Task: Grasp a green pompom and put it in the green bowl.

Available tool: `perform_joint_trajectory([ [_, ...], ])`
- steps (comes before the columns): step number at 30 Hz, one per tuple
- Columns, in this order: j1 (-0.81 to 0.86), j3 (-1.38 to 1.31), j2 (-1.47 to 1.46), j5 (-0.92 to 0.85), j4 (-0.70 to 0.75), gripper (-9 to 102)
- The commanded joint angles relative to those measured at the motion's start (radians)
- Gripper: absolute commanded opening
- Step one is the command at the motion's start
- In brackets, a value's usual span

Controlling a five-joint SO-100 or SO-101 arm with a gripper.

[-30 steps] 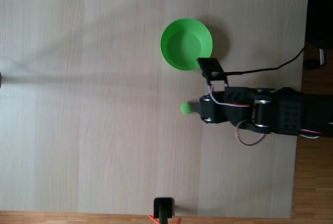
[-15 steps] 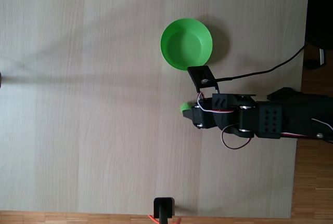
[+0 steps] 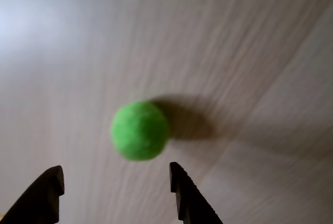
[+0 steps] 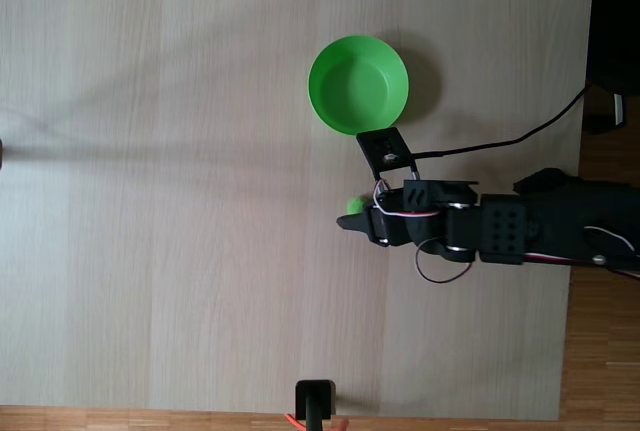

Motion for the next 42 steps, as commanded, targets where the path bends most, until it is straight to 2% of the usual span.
perform_joint_trajectory([
  [1,0.015,-0.048,-0.015,-0.006,0.011,25],
  [11,0.097,-0.049,-0.032,-0.035,0.011,25],
  [42,0.087,-0.051,-0.097,-0.075,0.008,25],
])
